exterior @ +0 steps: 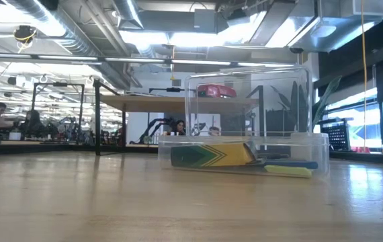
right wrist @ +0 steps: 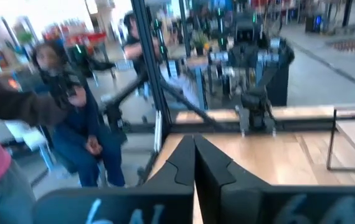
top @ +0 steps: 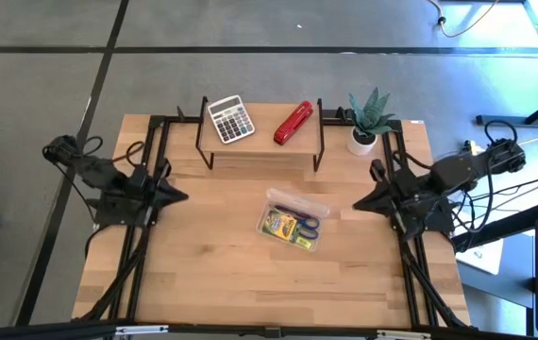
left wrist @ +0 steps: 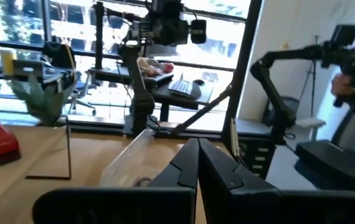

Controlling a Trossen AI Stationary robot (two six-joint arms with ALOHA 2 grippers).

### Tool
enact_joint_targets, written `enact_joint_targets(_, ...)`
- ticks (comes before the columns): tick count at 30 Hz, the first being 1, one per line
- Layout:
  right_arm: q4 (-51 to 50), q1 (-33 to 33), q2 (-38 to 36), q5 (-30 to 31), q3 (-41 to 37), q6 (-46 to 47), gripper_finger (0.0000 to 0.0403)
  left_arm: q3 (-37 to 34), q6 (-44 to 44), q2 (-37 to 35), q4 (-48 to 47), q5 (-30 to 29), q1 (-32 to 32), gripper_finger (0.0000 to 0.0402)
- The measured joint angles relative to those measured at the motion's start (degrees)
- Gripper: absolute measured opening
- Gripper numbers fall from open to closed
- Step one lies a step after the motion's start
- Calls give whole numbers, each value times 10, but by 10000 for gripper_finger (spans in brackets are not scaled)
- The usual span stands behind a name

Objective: Pack school essentials
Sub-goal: Return to Home Position

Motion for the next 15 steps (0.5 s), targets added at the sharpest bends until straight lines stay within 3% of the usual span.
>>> enact_joint_targets(15,86,-1,-238,36,-222,36,0,-131,-27,-175,31,-34,51,0)
